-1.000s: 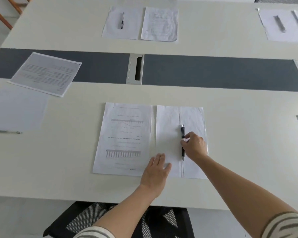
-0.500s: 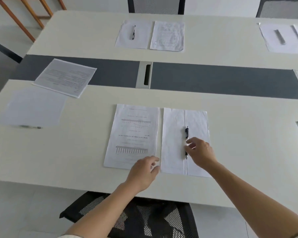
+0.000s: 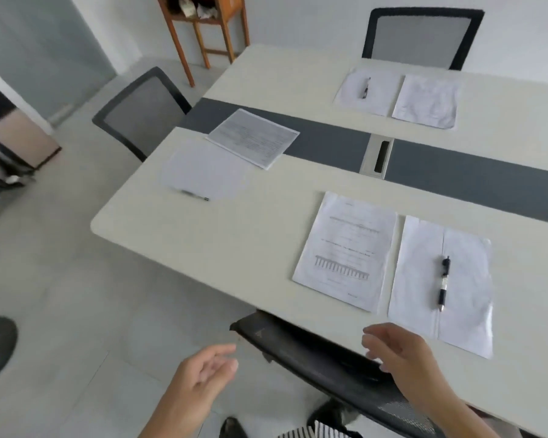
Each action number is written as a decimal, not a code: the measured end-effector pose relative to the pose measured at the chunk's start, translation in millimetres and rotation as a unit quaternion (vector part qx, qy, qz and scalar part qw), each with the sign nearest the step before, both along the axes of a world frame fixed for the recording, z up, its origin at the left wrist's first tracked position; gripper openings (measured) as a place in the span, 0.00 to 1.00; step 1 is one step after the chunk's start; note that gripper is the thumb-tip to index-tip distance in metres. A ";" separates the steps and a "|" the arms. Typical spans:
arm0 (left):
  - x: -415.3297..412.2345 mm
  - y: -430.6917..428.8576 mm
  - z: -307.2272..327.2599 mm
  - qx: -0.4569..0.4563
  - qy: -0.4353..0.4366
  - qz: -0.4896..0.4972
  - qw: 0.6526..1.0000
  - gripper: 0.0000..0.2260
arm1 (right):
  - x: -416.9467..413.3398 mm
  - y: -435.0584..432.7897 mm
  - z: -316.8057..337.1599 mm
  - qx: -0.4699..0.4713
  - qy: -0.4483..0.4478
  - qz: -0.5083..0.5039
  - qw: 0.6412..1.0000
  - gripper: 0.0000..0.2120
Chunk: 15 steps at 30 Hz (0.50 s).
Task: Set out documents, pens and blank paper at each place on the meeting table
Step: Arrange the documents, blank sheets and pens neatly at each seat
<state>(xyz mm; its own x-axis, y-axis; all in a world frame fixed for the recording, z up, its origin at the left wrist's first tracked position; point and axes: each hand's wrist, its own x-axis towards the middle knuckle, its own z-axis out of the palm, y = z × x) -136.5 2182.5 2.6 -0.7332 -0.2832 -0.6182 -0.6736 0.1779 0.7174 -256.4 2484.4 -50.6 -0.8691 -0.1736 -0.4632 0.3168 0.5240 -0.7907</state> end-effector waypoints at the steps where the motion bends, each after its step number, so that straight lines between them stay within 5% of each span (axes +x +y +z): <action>1: 16.1 -13.0 5.1 0.004 0.003 0.007 1.000 0.09 | 8.4 -18.1 4.2 -0.003 -0.003 0.015 1.000 0.02; 8: 124.6 -126.9 33.4 0.006 0.034 0.093 0.995 0.25 | 68.7 -167.8 27.9 -0.034 -0.008 0.083 0.996 0.03; 15: 189.0 -212.7 32.3 -0.008 0.050 0.206 0.977 0.11 | 105.2 -277.7 35.6 -0.061 -0.006 0.166 0.984 0.02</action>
<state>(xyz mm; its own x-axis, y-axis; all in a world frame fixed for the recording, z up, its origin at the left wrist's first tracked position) 52.5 1969.7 34.9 -0.6114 -0.5755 -0.5432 -0.6175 -0.0824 0.7823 -151.2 2206.7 -14.9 -0.7493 -0.5023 -0.4316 0.1534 0.5023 -0.8509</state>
